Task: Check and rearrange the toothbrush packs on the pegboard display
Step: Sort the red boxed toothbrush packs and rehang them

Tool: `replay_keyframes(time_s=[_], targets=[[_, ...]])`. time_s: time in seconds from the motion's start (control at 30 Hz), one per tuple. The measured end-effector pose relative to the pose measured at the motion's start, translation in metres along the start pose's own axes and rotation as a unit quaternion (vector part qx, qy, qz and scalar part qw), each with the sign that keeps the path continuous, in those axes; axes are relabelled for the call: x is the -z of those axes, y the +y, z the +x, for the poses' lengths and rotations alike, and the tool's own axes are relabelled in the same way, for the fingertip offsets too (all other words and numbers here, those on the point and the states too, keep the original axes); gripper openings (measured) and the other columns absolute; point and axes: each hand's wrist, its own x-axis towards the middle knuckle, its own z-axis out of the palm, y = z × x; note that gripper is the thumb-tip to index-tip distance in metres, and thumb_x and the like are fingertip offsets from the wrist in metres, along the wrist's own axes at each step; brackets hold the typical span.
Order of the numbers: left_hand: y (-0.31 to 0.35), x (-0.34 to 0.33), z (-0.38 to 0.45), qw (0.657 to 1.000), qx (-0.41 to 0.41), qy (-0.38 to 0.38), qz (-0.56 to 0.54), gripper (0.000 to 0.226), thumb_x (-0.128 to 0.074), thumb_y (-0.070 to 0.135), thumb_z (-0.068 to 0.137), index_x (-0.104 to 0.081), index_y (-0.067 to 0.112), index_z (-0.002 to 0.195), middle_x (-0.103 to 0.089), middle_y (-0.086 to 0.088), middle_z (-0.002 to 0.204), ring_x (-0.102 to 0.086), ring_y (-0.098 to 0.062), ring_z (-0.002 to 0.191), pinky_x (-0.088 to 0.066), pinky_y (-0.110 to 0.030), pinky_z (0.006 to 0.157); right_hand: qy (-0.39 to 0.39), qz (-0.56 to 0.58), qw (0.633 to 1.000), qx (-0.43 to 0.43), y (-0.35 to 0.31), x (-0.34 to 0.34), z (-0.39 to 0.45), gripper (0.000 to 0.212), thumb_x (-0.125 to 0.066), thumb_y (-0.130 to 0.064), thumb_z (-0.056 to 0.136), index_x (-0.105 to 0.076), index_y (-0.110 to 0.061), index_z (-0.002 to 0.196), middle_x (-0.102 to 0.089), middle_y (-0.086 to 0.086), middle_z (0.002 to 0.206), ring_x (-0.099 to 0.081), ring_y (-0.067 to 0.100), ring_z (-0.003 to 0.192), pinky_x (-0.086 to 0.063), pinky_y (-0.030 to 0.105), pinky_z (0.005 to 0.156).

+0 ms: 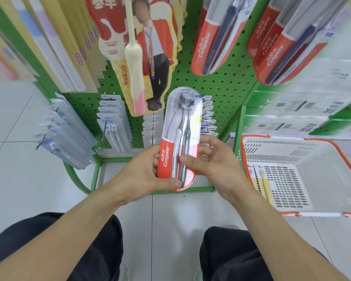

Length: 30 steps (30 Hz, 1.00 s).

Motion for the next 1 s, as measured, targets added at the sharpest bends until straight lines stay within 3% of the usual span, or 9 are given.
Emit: replay_keyframes(time_s=[0.1, 0.23, 0.37, 0.5, 0.6, 0.7, 0.8, 1.0], targets=[[-0.001, -0.003, 0.000, 1.000, -0.004, 0.027, -0.003, 0.067, -0.084, -0.006, 0.073, -0.056, 0.019, 0.128, -0.076, -0.003, 0.108, -0.074, -0.021, 0.097, -0.061, -0.028, 0.081, -0.028, -0.060, 0.998, -0.021, -0.002, 0.002, -0.001, 0.067, -0.087, 0.007, 0.067, -0.055, -0.013, 0.121, -0.076, 0.009, 0.087, -0.073, 0.026, 0.072, -0.060, 0.039, 0.062], [-0.004, -0.004, 0.002, 0.999, 0.008, 0.035, 0.040, 0.068, -0.088, 0.003, 0.072, -0.051, 0.022, 0.126, -0.075, -0.001, 0.109, -0.074, -0.016, 0.097, -0.060, -0.032, 0.086, -0.010, -0.074, 0.997, -0.012, -0.002, -0.001, -0.004, 0.067, -0.087, 0.012, 0.065, -0.055, -0.012, 0.119, -0.074, 0.001, 0.073, -0.072, 0.018, 0.063, -0.058, 0.030, 0.056], [-0.009, -0.004, 0.005, 0.995, 0.023, 0.041, 0.083, 0.072, -0.089, 0.012, 0.069, -0.045, 0.023, 0.124, -0.073, 0.001, 0.108, -0.073, -0.011, 0.093, -0.060, -0.032, 0.087, -0.004, -0.098, 0.995, 0.001, 0.001, -0.005, -0.002, 0.069, -0.088, 0.012, 0.064, -0.055, -0.013, 0.118, -0.075, 0.008, 0.080, -0.072, 0.017, 0.062, -0.059, 0.030, 0.057], [-0.010, -0.009, 0.005, 0.986, 0.001, 0.079, 0.144, 0.091, -0.088, 0.015, 0.072, -0.029, 0.025, 0.141, -0.061, 0.008, 0.107, -0.066, 0.001, 0.086, -0.057, -0.020, 0.077, 0.011, -0.143, 0.990, 0.011, 0.003, -0.003, 0.000, 0.064, -0.092, 0.006, 0.062, -0.059, -0.015, 0.113, -0.076, 0.011, 0.084, -0.072, 0.020, 0.063, -0.060, 0.031, 0.059], [-0.011, -0.007, 0.002, 0.970, -0.049, 0.100, 0.216, 0.108, -0.091, 0.031, 0.069, -0.020, 0.032, 0.151, -0.049, 0.023, 0.116, -0.055, 0.009, 0.101, -0.050, -0.016, 0.084, 0.023, -0.163, 0.986, 0.019, 0.003, 0.000, 0.003, 0.059, -0.093, 0.001, 0.062, -0.062, -0.017, 0.109, -0.076, 0.010, 0.084, -0.073, 0.024, 0.066, -0.062, 0.037, 0.062], [-0.011, -0.008, -0.001, 0.958, -0.106, 0.084, 0.252, 0.100, -0.089, 0.046, 0.066, -0.030, 0.041, 0.146, -0.044, 0.021, 0.132, -0.046, 0.011, 0.118, -0.045, -0.011, 0.094, 0.027, -0.173, 0.984, 0.033, 0.004, 0.001, 0.003, 0.054, -0.093, -0.003, 0.064, -0.063, -0.019, 0.106, -0.075, 0.011, 0.089, -0.073, 0.034, 0.073, -0.063, 0.047, 0.068], [-0.009, -0.013, -0.004, 0.951, -0.133, 0.096, 0.262, 0.087, -0.084, 0.051, 0.070, -0.031, 0.049, 0.140, -0.045, 0.022, 0.134, -0.044, 0.012, 0.122, -0.039, -0.003, 0.094, 0.010, -0.157, 0.986, 0.047, 0.003, 0.000, 0.002, 0.047, -0.090, -0.008, 0.071, -0.064, -0.015, 0.109, -0.076, 0.013, 0.089, -0.074, 0.037, 0.074, -0.063, 0.050, 0.068], [-0.011, -0.014, -0.004, 0.956, -0.113, 0.075, 0.258, 0.076, -0.073, 0.038, 0.085, -0.028, 0.034, 0.146, -0.054, 0.023, 0.134, -0.053, 0.003, 0.124, -0.047, -0.028, 0.106, -0.042, -0.113, 0.991, 0.049, -0.006, 0.001, -0.003, 0.025, -0.072, -0.015, 0.090, -0.064, -0.004, 0.111, -0.077, 0.014, 0.086, -0.074, 0.034, 0.076, -0.060, 0.043, 0.065]])
